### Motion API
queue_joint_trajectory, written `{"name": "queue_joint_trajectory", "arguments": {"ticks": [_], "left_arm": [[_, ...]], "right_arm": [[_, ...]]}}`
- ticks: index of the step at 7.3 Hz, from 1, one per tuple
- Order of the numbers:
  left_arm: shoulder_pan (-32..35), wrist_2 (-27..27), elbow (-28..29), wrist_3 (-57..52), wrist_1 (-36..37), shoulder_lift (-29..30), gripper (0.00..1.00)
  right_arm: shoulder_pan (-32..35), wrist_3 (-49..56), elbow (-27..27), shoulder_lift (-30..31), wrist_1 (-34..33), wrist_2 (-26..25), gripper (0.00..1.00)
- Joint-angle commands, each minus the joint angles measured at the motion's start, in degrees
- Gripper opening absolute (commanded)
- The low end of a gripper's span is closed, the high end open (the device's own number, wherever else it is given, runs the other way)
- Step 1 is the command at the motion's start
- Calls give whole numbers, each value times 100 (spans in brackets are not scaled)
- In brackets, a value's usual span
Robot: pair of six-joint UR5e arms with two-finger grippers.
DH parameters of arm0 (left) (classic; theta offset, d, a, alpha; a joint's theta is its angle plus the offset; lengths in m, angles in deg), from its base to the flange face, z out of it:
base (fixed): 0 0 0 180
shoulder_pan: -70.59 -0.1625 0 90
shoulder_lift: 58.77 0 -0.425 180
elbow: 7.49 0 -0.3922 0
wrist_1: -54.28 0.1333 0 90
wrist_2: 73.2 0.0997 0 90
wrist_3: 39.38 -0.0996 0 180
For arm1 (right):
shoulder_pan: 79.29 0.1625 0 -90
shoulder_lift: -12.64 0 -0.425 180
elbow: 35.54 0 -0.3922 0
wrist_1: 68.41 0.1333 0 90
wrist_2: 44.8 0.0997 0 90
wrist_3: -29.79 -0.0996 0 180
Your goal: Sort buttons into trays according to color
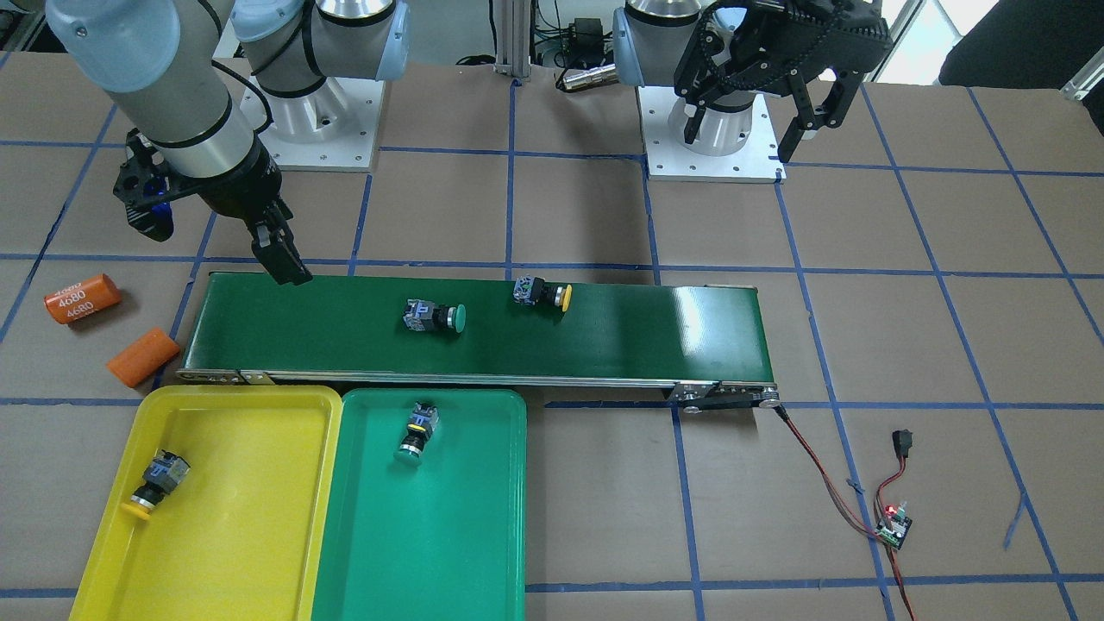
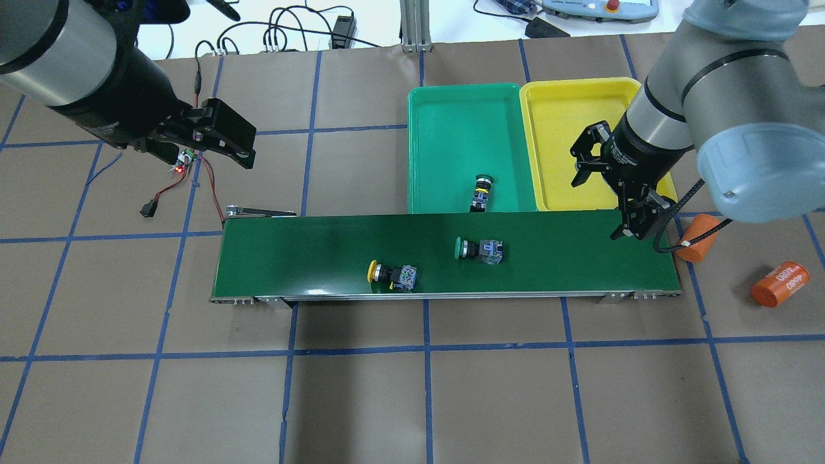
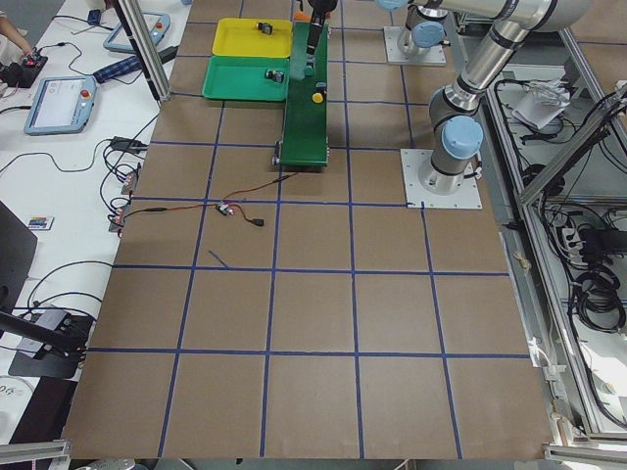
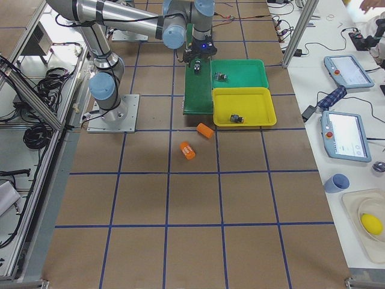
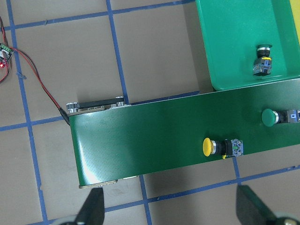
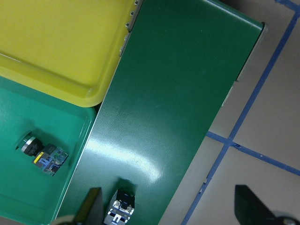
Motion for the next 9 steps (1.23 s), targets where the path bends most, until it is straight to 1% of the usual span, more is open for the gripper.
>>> {"name": "queue_joint_trajectory", "arguments": {"ticks": [1,2,3,4,5,6,7,9], "left_arm": [[-6,-6,-46,408,32,100,100],[-14,-6,32,1054,24,249,100],[-6,-14,111,1147,41,399,100],[-14,-15,251,1148,-54,531,100],[-6,-6,383,1096,-82,654,100],[-6,3,628,1087,-299,751,100],[29,168,918,887,-528,935,100],[161,196,947,719,-582,963,100]], "right_arm": [[19,-265,424,-103,-464,48,100],[27,-380,687,-286,-1059,231,100],[149,-442,724,-332,-1178,224,100],[264,-817,733,-402,-1188,216,100],[404,-899,725,-533,-1266,207,100],[492,-926,725,-621,-1276,181,100],[511,-961,742,-692,-1285,189,100],[511,-1005,742,-859,-1433,172,100]]}}
